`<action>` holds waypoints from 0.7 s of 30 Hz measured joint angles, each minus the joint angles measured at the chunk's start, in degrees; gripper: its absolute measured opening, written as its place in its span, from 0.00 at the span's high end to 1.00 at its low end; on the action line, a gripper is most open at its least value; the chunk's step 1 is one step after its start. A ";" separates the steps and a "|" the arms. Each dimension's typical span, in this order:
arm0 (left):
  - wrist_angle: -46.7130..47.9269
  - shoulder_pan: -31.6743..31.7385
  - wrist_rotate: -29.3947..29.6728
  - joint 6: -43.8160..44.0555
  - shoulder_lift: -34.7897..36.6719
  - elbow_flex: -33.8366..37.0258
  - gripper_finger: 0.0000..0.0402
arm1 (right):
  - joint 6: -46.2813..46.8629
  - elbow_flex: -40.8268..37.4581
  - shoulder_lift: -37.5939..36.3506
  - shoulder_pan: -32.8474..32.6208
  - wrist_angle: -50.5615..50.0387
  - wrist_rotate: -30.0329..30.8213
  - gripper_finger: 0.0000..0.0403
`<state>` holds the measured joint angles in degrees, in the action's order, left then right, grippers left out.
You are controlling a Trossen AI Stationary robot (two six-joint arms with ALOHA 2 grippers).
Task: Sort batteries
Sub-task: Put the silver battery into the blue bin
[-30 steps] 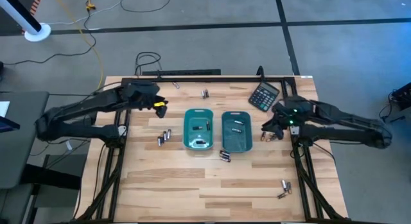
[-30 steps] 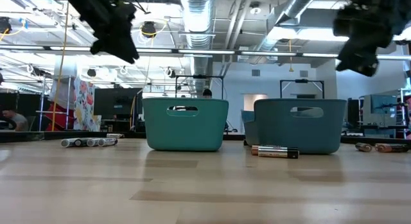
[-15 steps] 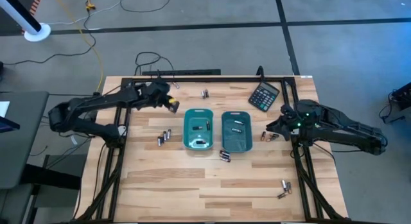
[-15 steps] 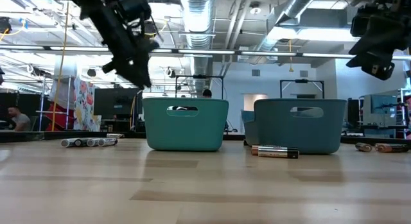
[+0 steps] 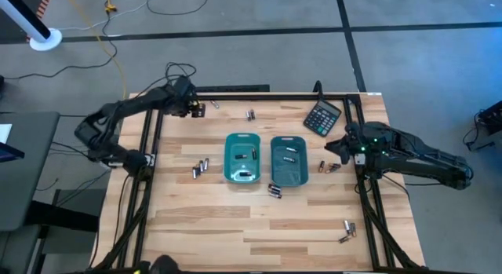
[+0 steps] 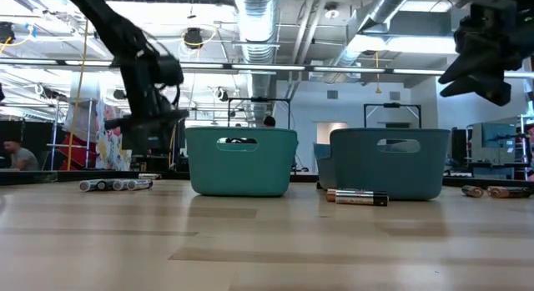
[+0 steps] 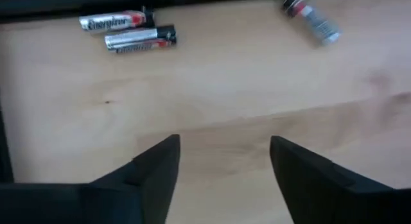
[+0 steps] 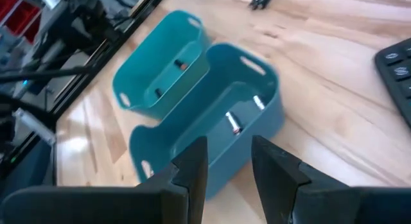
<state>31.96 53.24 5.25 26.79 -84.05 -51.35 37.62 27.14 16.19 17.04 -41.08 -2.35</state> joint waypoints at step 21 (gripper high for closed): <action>-9.19 0.43 4.01 1.74 -13.29 -0.44 0.30 | 4.40 0.00 0.02 5.20 0.10 3.88 0.66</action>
<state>22.77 53.67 9.26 28.52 -97.34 -51.79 42.02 27.14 16.21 22.24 -40.98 1.53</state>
